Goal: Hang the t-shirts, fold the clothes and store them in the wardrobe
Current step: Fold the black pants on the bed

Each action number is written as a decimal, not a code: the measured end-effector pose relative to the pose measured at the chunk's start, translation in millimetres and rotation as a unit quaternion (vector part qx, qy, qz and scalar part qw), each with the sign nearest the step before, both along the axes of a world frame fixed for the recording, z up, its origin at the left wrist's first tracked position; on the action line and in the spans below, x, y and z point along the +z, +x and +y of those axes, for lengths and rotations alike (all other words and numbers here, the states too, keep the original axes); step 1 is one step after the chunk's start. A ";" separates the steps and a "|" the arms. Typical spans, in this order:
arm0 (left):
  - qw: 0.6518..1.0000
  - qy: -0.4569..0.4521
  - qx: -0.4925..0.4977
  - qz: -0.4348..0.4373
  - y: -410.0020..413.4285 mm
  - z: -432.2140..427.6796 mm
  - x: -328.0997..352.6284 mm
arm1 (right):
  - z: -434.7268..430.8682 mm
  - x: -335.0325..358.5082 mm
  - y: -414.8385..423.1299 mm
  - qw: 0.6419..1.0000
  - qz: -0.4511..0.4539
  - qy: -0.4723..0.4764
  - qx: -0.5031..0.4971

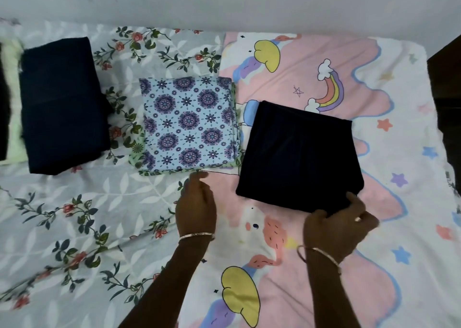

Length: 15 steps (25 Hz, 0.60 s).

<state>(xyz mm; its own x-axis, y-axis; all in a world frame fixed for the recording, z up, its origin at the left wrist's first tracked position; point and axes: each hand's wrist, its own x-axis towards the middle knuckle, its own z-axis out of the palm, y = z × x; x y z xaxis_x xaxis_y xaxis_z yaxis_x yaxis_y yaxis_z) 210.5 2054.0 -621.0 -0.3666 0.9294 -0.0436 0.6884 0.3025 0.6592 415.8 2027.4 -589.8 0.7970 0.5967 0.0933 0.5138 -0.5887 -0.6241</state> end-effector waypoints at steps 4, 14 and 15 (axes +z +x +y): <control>0.992 0.069 0.103 -0.002 -58.0 29.5 -1.4 | 20.7 -4.9 -68.1 0.969 0.045 0.012 0.242; 0.931 -0.184 0.164 -0.271 -139.9 144.4 9.1 | 179.0 -13.9 -115.3 0.913 0.237 -0.172 0.285; 0.924 -0.197 0.152 -0.289 -140.2 152.7 10.6 | 185.7 -20.3 -117.9 0.911 0.254 -0.173 0.273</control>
<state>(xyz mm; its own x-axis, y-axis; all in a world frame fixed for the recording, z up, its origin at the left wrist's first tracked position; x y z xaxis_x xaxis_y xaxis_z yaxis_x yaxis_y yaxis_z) 70.3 2206.7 -610.4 -0.4170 0.6583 -0.6267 0.0990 0.7183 0.6887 297.9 2213.0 -610.2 0.2592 0.8411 -0.4748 0.4860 -0.5384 -0.6884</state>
